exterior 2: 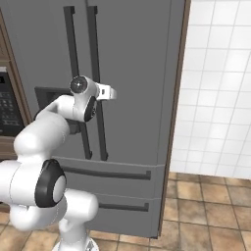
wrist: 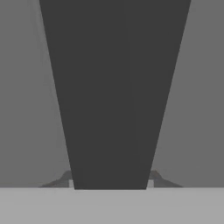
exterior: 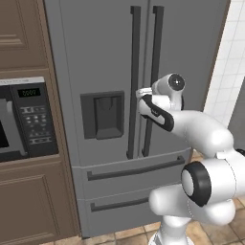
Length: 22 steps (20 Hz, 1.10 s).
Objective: Retrieve a lemon from the fridge and place it on the cutting board with the fish.
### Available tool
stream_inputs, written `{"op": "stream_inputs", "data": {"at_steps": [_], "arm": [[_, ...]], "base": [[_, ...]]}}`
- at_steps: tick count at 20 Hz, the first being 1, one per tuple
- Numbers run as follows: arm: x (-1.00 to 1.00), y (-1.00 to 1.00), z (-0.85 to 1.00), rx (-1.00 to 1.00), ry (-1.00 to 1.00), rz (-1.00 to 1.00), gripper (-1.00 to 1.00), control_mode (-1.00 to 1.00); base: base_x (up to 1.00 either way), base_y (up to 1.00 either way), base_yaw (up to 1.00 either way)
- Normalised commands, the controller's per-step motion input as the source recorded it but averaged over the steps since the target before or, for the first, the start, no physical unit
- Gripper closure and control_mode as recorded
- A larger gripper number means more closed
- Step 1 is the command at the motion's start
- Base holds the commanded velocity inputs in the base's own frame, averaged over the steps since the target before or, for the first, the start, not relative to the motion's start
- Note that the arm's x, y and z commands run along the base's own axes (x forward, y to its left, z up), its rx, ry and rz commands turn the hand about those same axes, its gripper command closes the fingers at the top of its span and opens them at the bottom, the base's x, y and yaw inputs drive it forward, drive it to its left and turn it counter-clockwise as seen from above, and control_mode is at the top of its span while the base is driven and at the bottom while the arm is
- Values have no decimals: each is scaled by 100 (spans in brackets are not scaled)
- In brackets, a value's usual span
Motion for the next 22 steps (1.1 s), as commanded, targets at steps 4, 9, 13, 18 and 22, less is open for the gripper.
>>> {"op": "stream_inputs", "data": {"at_steps": [4,9,13,18,22], "arm": [[-49,-36,18,1,0,0,100,-100],[-97,-74,17,6,0,4,100,-100],[-100,-94,14,0,6,5,100,-100],[-100,-100,0,0,14,5,100,-100],[-100,-100,0,1,11,5,100,-100]], "base": [[0,0,0],[0,0,0],[0,0,0],[0,0,0],[0,0,0]]}}
